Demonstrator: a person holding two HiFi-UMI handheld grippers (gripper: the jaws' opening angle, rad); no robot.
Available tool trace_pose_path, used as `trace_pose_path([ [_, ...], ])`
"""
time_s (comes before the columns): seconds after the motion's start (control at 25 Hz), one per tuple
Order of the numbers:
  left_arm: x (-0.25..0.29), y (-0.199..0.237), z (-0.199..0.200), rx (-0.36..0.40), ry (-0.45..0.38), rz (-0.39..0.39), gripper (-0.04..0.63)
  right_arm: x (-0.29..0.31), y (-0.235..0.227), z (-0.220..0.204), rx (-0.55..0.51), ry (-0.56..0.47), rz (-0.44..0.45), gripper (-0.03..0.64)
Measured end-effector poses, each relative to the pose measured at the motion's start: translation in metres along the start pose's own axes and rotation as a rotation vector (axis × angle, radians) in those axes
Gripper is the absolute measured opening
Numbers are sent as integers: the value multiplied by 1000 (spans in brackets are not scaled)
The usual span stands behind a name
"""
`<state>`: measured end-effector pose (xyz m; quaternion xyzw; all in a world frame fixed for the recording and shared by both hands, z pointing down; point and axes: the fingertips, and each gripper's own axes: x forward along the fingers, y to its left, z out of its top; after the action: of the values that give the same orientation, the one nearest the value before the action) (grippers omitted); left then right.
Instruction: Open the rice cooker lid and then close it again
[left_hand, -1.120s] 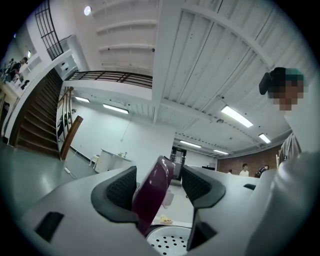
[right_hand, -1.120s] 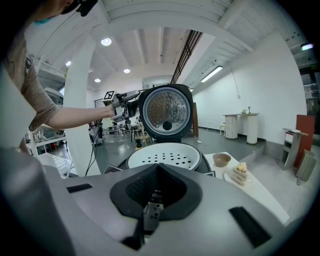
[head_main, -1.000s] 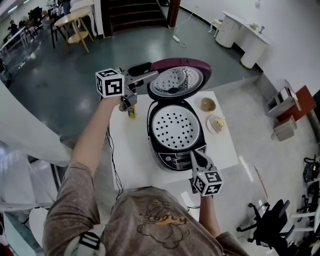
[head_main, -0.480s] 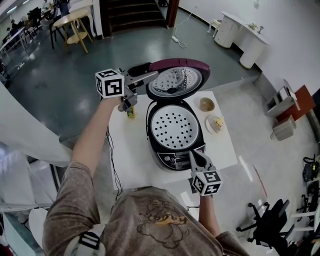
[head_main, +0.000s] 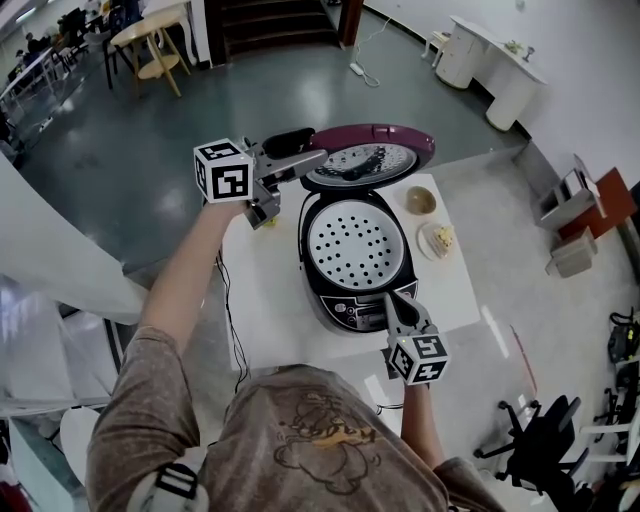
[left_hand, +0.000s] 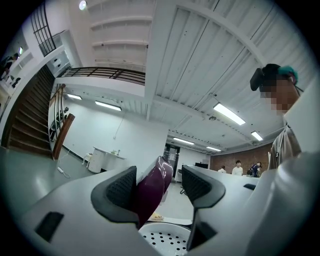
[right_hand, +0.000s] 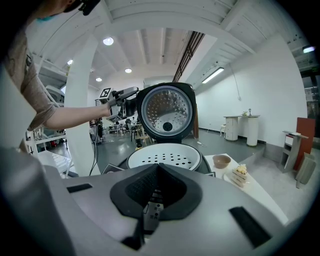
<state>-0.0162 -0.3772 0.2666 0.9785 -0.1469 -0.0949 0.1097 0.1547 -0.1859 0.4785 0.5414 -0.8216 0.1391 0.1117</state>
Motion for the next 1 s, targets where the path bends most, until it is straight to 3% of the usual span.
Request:
trace_pose_path([
  [0.56, -13, -58, -34, 20, 41, -48, 286, 0, 1, 2, -17, -9, -15, 2],
  [1.0, -19, -88, -66, 16, 68, -36, 285, -2, 0, 2, -15, -33, -30, 2],
])
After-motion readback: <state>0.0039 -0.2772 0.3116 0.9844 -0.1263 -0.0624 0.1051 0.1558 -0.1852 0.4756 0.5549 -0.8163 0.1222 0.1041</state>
